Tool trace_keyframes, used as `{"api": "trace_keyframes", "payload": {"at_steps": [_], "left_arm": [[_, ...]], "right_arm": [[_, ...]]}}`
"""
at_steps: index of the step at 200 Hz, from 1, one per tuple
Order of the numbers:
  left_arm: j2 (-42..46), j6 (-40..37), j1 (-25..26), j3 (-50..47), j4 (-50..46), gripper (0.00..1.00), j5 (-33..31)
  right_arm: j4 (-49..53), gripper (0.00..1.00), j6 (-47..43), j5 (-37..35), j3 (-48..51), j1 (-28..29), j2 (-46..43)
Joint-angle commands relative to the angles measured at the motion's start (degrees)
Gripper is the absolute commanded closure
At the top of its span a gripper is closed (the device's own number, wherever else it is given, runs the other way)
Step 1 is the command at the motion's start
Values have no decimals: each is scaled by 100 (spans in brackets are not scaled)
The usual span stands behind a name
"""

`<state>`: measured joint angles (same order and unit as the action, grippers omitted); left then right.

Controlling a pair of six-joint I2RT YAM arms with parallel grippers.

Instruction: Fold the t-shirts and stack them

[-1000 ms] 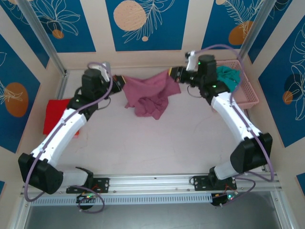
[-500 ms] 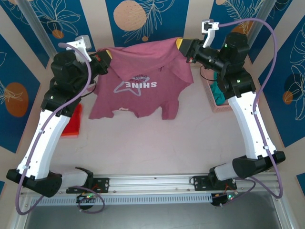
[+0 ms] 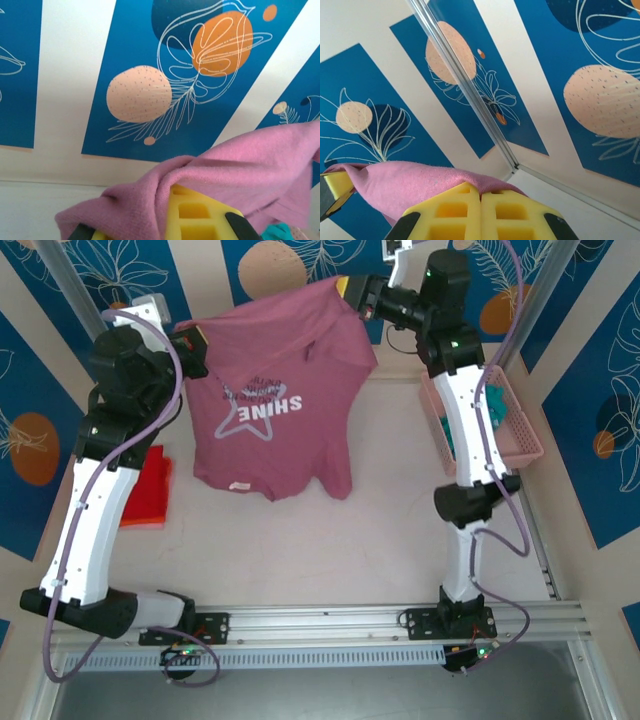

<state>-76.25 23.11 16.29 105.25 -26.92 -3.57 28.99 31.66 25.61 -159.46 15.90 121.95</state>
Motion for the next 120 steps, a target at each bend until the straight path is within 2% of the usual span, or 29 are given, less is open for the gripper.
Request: {"api": "trace_keyframes", "payload": {"at_steps": [1, 17, 41, 72, 84, 100, 115, 120], "left_arm": [[102, -261, -100, 420, -7, 100, -150], [199, -253, -100, 422, -70, 100, -149], [460, -4, -100, 4, -34, 100, 147], [1007, 934, 19, -1842, 534, 100, 1214], [1217, 1212, 323, -2708, 717, 100, 1268], [1470, 1526, 990, -3870, 923, 100, 779], [1560, 2231, 1509, -4886, 1346, 100, 524], [1553, 2507, 1681, -5199, 1563, 100, 480]], "right_arm": [[201, 100, 537, 356, -946, -181, 188], [28, 100, 716, 443, -464, -340, -56], [13, 100, 234, 206, 1011, -401, -776], [-228, 100, -314, -141, 3675, -432, -1924], [-506, 100, -353, -266, 4783, -482, -2330], [-697, 100, -320, -405, 5991, -584, -2690], [-849, 100, -266, -550, 7025, -683, -2931], [-904, 96, -252, -604, 7318, -706, -2975]]}}
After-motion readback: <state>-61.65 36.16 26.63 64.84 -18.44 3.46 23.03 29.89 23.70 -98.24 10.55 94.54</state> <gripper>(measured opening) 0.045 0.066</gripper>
